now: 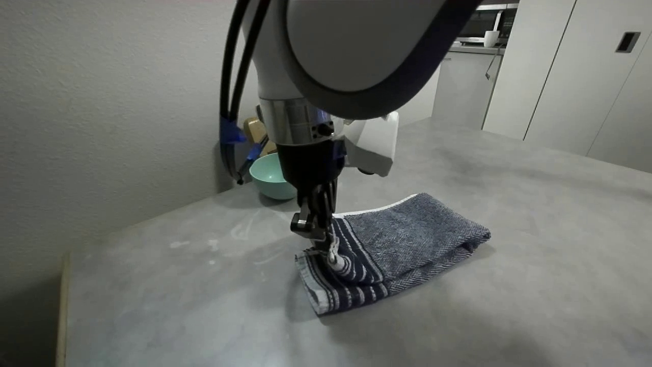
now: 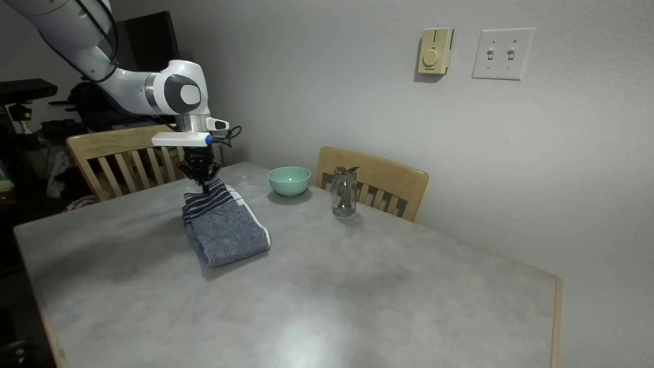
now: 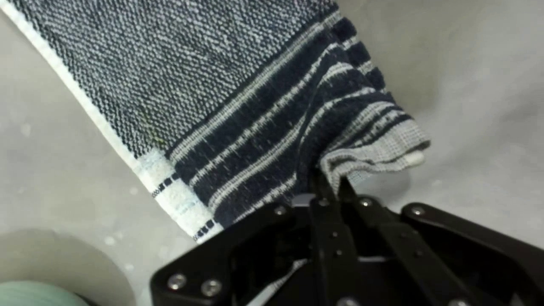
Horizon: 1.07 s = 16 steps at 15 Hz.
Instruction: Unfold the towel once
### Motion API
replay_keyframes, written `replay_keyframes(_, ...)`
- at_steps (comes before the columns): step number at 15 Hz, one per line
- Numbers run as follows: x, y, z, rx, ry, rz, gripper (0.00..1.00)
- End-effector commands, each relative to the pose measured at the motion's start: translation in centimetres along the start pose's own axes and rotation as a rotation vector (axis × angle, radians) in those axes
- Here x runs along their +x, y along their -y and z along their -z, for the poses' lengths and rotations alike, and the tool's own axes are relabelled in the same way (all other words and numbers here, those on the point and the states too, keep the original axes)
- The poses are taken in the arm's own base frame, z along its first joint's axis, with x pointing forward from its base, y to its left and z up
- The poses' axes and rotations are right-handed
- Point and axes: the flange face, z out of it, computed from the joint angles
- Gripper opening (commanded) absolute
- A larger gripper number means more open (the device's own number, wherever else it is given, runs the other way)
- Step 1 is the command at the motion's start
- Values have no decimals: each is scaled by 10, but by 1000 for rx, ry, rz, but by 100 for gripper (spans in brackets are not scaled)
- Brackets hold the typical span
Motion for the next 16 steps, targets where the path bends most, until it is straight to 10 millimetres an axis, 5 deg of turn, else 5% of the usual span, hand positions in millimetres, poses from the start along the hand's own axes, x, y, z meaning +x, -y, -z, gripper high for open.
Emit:
replay_keyframes(1,-22,-6,21,34,-59,145,1)
replay_keyframes(8,-78,-38,49,69,-79,308,1)
replay_keyframes(16,-181,-105,72,54,30,210,1)
